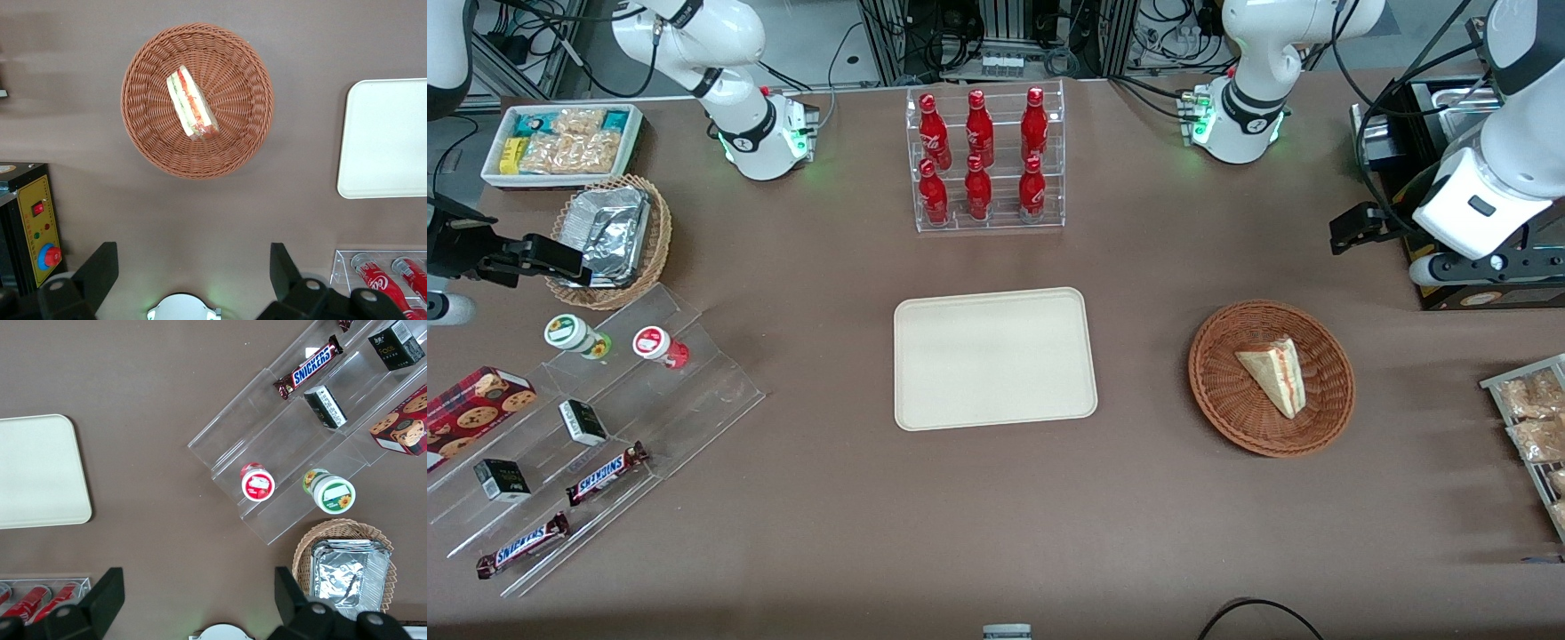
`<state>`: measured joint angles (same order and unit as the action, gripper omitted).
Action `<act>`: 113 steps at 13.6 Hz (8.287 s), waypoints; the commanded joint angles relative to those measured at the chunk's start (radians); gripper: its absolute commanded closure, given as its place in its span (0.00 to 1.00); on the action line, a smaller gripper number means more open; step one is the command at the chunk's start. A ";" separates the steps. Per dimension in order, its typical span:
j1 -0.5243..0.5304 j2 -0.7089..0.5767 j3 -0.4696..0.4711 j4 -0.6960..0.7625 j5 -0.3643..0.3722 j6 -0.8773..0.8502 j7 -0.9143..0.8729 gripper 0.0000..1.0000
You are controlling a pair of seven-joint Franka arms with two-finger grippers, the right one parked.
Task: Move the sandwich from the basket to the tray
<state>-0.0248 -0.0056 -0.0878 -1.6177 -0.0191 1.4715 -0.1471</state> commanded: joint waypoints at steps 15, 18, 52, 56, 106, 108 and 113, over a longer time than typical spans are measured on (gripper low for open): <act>-0.012 0.050 0.008 -0.385 0.007 0.484 -0.011 0.00; -0.009 0.075 0.010 -0.438 0.008 0.575 -0.012 0.00; 0.029 0.283 0.013 -0.571 -0.009 0.958 -0.447 0.05; 0.029 0.283 0.013 -0.577 -0.009 0.954 -0.445 0.93; -0.679 0.811 -0.062 0.266 0.022 0.621 -0.848 0.25; -0.679 0.808 -0.061 0.266 0.024 0.621 -0.848 0.00; -0.666 0.777 -0.059 0.347 0.021 0.508 -0.847 0.00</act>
<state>-0.6901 0.7865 -0.1562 -1.3342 0.0111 2.0616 -0.9795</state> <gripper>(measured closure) 0.075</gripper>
